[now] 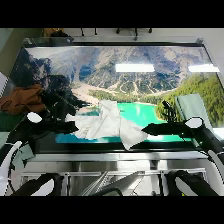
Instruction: Fold the shirts.
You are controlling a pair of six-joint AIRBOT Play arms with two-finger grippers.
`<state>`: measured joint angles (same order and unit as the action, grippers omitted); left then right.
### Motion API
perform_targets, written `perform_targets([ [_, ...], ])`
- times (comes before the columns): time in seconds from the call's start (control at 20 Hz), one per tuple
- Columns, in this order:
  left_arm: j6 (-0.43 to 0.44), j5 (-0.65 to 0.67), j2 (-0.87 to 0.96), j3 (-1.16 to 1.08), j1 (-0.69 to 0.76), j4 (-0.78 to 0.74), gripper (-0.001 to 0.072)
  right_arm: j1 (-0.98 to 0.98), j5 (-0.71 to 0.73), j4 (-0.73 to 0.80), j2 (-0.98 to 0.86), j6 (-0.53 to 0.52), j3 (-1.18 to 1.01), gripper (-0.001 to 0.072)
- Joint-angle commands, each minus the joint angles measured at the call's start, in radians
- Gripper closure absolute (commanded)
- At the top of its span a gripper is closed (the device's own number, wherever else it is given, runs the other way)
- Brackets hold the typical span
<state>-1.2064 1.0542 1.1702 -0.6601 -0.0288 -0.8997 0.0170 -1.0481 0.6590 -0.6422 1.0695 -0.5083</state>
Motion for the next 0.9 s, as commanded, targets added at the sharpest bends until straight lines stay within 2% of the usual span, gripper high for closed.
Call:
perform_targets([
  [0.0,-0.016,0.087,-0.027,-0.105,0.027,0.009,0.0695,0.011,-0.042,-0.014,0.012,0.001,-0.039,0.069],
  [0.2,-0.072,0.204,-0.218,-0.346,-0.096,0.009,0.0695,0.137,-0.143,-0.016,0.063,-0.002,-0.37,0.069],
  [0.4,-0.093,0.204,-0.433,-0.613,-0.274,0.013,0.0695,0.312,-0.14,-0.02,0.11,-0.026,-0.819,0.069],
  [0.5,-0.092,0.203,-0.518,-0.72,-0.329,0.013,0.0695,0.359,-0.137,-0.078,0.128,-0.026,-0.97,0.069],
  [0.55,-0.093,0.199,-0.552,-0.756,-0.338,0.013,0.0695,0.365,-0.134,-0.123,0.14,-0.032,-1.02,0.069],
  [0.7,-0.092,0.158,-0.618,-0.856,-0.303,0.013,0.0694,0.366,-0.134,-0.313,0.166,-0.149,-1.08,0.069],
  [0.85,-0.092,0.121,-0.631,-0.95,-0.241,0.01,0.0694,0.366,-0.134,-0.397,0.166,-0.184,-1.091,0.069],
])
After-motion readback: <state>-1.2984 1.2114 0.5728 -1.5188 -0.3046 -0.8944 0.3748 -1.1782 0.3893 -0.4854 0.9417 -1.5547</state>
